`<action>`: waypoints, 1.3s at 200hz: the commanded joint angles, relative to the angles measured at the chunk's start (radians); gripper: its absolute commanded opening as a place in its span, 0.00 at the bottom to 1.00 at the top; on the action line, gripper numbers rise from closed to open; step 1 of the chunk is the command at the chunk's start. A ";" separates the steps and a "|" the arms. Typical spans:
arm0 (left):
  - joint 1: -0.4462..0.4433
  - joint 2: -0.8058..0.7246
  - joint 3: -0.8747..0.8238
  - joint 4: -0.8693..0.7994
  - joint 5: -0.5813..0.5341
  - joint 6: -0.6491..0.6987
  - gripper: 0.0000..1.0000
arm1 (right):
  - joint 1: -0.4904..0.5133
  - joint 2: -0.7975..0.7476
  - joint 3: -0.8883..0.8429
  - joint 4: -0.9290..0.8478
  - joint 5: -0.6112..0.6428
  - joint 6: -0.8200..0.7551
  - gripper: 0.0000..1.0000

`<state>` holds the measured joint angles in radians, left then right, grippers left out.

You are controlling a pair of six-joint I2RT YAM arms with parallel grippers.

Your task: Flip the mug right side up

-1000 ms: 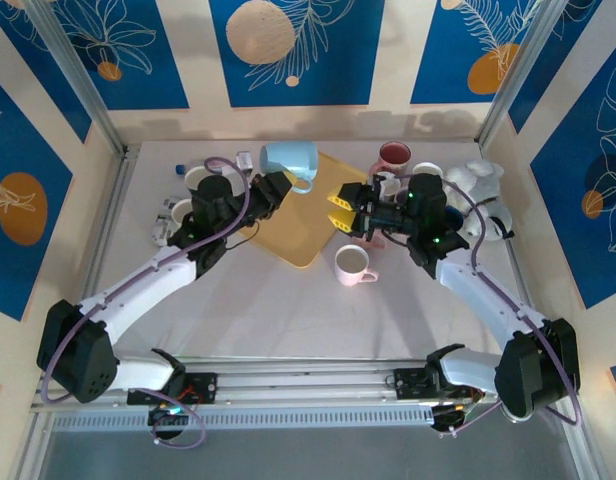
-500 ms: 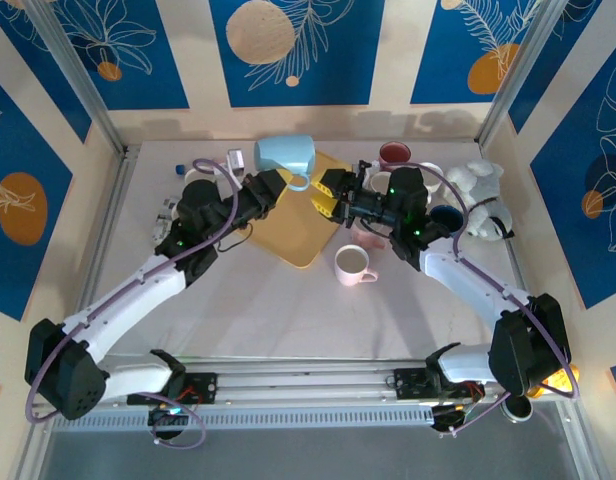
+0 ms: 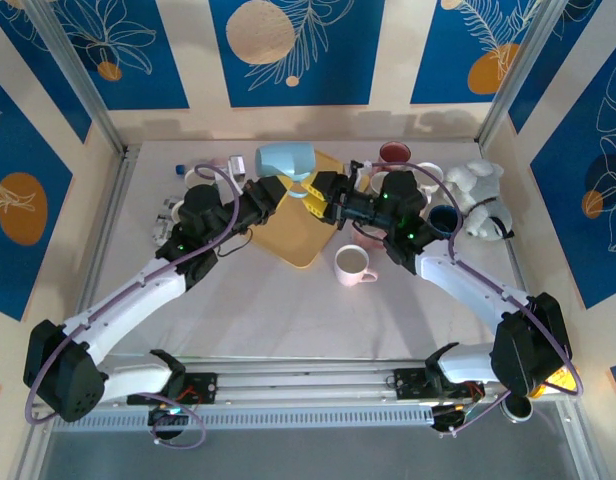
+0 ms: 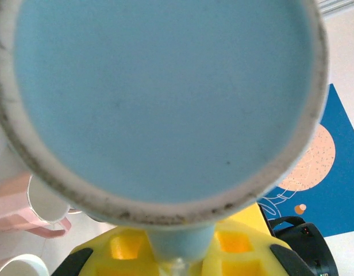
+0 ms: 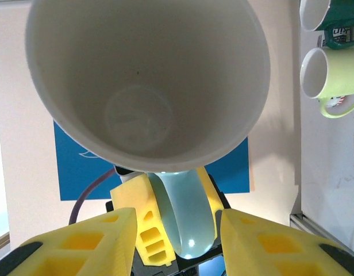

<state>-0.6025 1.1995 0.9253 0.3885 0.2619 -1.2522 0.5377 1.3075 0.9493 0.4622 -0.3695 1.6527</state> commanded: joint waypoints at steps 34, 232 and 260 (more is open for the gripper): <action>-0.012 -0.026 0.018 0.141 0.021 -0.008 0.00 | 0.021 0.014 0.034 0.037 0.031 0.018 0.38; 0.044 -0.280 0.029 -0.508 -0.028 0.366 0.85 | -0.035 -0.200 0.022 -0.355 0.128 -0.547 0.00; 0.081 -0.377 0.022 -0.684 -0.085 0.509 0.88 | -0.050 -0.295 -0.010 -0.502 0.138 -0.823 0.00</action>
<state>-0.5518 0.8913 0.9173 -0.0666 0.2375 -0.9276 0.4950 1.1107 0.9501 0.0574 -0.2501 1.1633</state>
